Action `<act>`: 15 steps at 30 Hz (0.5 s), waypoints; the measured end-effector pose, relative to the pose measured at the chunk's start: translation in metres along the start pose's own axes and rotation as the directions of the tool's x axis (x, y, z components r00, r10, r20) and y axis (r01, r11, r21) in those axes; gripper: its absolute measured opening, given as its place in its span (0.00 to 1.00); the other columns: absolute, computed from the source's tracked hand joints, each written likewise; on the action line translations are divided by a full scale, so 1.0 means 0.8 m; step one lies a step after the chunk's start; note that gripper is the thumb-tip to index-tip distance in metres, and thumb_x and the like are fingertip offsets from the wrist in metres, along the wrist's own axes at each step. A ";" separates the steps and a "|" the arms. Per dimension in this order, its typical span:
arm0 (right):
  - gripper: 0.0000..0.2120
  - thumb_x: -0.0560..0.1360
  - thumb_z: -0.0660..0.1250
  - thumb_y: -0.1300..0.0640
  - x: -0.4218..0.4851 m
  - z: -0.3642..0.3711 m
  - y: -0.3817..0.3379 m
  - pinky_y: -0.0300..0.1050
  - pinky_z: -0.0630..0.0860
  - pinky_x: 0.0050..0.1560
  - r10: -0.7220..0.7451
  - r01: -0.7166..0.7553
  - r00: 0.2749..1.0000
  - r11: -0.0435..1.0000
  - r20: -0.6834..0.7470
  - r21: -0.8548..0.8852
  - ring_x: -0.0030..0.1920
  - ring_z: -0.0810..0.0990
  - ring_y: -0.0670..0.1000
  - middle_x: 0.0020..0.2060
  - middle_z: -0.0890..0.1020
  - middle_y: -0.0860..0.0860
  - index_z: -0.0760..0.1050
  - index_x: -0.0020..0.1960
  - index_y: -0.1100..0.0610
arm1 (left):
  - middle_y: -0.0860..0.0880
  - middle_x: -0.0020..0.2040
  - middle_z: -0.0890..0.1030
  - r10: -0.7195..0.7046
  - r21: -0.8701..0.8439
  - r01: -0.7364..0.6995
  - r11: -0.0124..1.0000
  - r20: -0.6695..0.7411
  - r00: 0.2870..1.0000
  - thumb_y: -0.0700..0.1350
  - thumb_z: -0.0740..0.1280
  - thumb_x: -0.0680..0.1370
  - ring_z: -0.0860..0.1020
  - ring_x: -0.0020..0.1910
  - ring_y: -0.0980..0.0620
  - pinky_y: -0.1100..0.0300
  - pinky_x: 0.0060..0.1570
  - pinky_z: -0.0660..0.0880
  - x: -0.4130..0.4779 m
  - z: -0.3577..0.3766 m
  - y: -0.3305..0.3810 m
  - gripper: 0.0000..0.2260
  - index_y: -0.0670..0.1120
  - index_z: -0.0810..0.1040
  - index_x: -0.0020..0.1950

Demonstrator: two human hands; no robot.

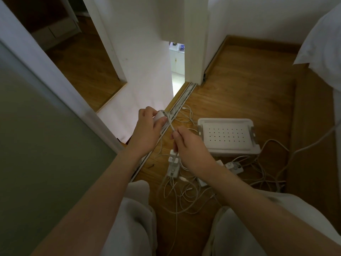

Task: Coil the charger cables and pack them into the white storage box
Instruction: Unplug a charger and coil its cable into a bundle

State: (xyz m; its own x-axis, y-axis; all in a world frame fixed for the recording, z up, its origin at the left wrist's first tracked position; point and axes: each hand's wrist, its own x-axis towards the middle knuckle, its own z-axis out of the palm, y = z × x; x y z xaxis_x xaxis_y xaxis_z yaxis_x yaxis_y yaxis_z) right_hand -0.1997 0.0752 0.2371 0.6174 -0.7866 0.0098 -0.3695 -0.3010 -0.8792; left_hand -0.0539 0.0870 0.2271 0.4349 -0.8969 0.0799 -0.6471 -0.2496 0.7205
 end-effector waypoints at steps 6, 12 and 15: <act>0.11 0.82 0.51 0.55 0.005 -0.021 -0.008 0.29 0.64 0.23 0.108 -0.077 0.977 0.983 -0.185 0.164 0.24 0.70 0.38 0.30 0.72 0.46 0.70 0.45 0.52 | 0.49 0.54 0.67 0.110 0.045 -0.114 0.992 0.089 0.990 0.50 0.58 0.81 0.74 0.44 0.51 0.65 0.38 0.74 0.002 -0.009 -0.004 0.07 0.49 0.65 0.55; 0.13 0.81 0.51 0.57 0.011 -0.050 -0.002 0.29 0.64 0.24 0.296 -0.170 0.868 0.932 -0.399 0.321 0.28 0.67 0.43 0.31 0.71 0.46 0.74 0.47 0.56 | 0.48 0.55 0.71 0.234 0.025 -0.249 0.968 0.265 0.936 0.49 0.57 0.81 0.75 0.49 0.51 0.57 0.45 0.75 -0.003 -0.004 -0.004 0.08 0.47 0.67 0.57; 0.13 0.81 0.52 0.58 0.008 -0.056 -0.004 0.27 0.65 0.25 0.318 -0.169 0.850 0.919 -0.419 0.356 0.31 0.68 0.42 0.32 0.72 0.47 0.74 0.44 0.57 | 0.50 0.48 0.74 0.195 -0.087 -0.178 0.980 0.277 0.941 0.50 0.56 0.81 0.75 0.43 0.54 0.64 0.37 0.73 -0.002 -0.006 0.000 0.08 0.48 0.68 0.55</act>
State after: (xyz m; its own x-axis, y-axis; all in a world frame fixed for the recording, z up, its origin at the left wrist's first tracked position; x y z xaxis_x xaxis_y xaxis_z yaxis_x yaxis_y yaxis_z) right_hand -0.2252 0.0469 0.2613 0.1165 -0.9906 -0.0721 -0.1965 0.0481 -0.9793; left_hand -0.0520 0.0902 0.2304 0.1092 -0.9937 0.0248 -0.6570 -0.0534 0.7520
